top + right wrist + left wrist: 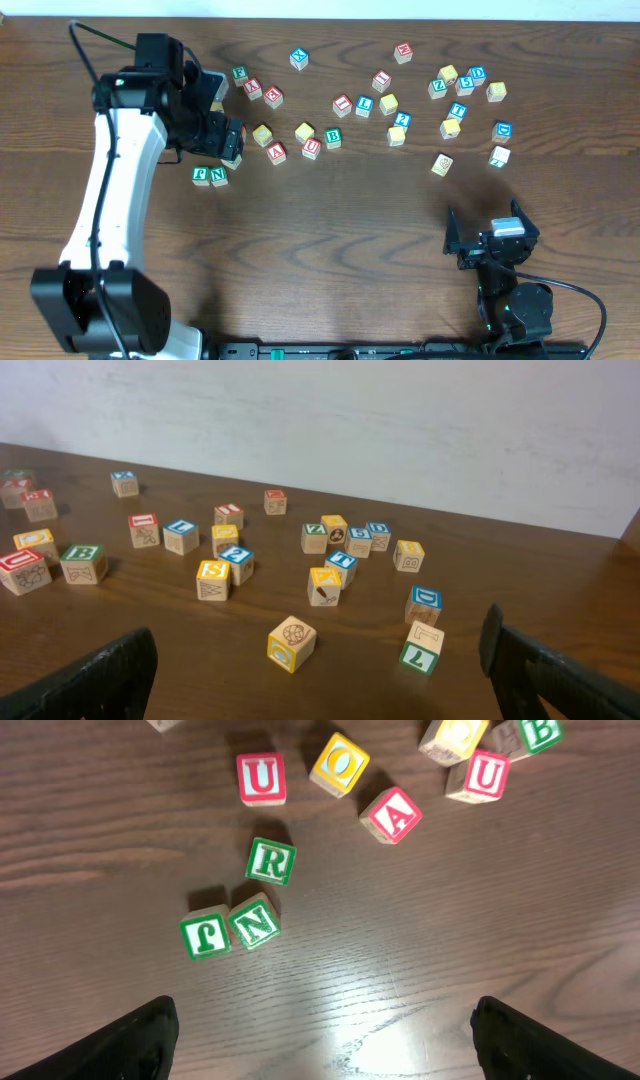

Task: Spell out ROBOT
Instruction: 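Move the left gripper over the green R block near the red U, then lower the left gripper and grasp the green R block, lift it, then carry the R block toward the open table and set it down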

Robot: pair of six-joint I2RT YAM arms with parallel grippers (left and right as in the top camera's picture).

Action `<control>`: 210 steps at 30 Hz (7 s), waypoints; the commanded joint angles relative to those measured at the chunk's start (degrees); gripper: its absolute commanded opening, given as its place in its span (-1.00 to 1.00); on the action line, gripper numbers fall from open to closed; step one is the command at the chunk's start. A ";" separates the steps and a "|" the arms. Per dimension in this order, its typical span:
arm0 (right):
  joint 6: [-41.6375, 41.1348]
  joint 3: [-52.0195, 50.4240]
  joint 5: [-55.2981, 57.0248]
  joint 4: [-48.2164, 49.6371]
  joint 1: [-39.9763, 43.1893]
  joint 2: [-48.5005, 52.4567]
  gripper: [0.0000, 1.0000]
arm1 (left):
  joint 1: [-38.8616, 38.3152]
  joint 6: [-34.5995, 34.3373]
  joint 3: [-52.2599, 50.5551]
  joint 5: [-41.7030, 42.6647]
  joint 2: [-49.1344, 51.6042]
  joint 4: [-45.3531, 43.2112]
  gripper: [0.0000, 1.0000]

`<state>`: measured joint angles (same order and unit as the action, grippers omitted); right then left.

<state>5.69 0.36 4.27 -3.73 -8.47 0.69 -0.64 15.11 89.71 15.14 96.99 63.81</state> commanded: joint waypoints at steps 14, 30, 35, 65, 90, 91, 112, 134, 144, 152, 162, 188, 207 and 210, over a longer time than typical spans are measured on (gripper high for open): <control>0.59 -0.04 -0.17 -0.24 0.26 -0.35 0.99 | -0.07 12.33 1.38 -1.84 1.11 0.13 0.95; 0.59 -0.04 -0.17 -0.24 0.26 -0.35 0.99 | -0.02 14.67 -1.01 -0.11 4.22 -9.75 0.95; 0.59 -0.04 -0.17 -0.24 0.26 -0.35 0.98 | -0.04 14.64 -1.01 -0.13 8.76 -9.73 0.95; 0.57 -0.04 -0.17 -0.24 0.26 -0.35 0.98 | -0.02 14.86 -1.09 -1.68 19.50 -13.42 0.95; 0.59 -0.04 -0.17 -0.24 0.26 -0.35 0.98 | -0.02 16.35 -2.64 -7.48 20.06 -14.97 0.96; 0.59 -0.04 -0.17 -0.24 0.26 -0.35 0.98 | -0.02 16.35 -2.89 -7.48 20.24 -15.21 0.96; 0.59 -0.04 -0.17 -0.24 0.26 -0.35 0.99 | -0.02 16.37 -4.17 -4.87 23.34 -17.90 0.96; 0.59 -0.04 -0.17 -0.24 0.26 -0.35 0.98 | -0.02 16.35 -4.48 -4.87 24.85 -18.78 1.00; 0.59 -0.04 -0.17 -0.24 0.26 -0.35 0.98 | -0.02 16.35 -4.48 -6.69 24.85 -20.26 0.72; 0.59 -0.04 -0.17 -0.24 0.26 -0.35 0.99 | -0.09 16.37 -4.48 -8.85 24.85 -21.16 0.44; 0.59 -0.04 -0.17 -0.24 0.26 -0.35 0.99 | -0.09 16.35 -4.48 -10.93 24.85 -21.31 -0.59; 0.59 -0.04 -0.17 -0.24 0.26 -0.35 0.99 | -1.22 10.64 -1.33 -6.58 13.09 -17.64 -0.85; 0.59 -0.04 -0.17 -0.24 0.26 -0.35 0.98 | -14.21 -16.37 -7.80 -6.62 -0.35 -2.93 -0.85; 0.59 -0.04 -0.17 -0.24 0.26 -0.35 0.99 | -18.16 -18.18 -12.50 -6.64 -0.35 -7.43 -0.85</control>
<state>5.69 0.36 4.27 -3.70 -8.47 0.69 -15.16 0.27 81.78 8.32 96.55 59.02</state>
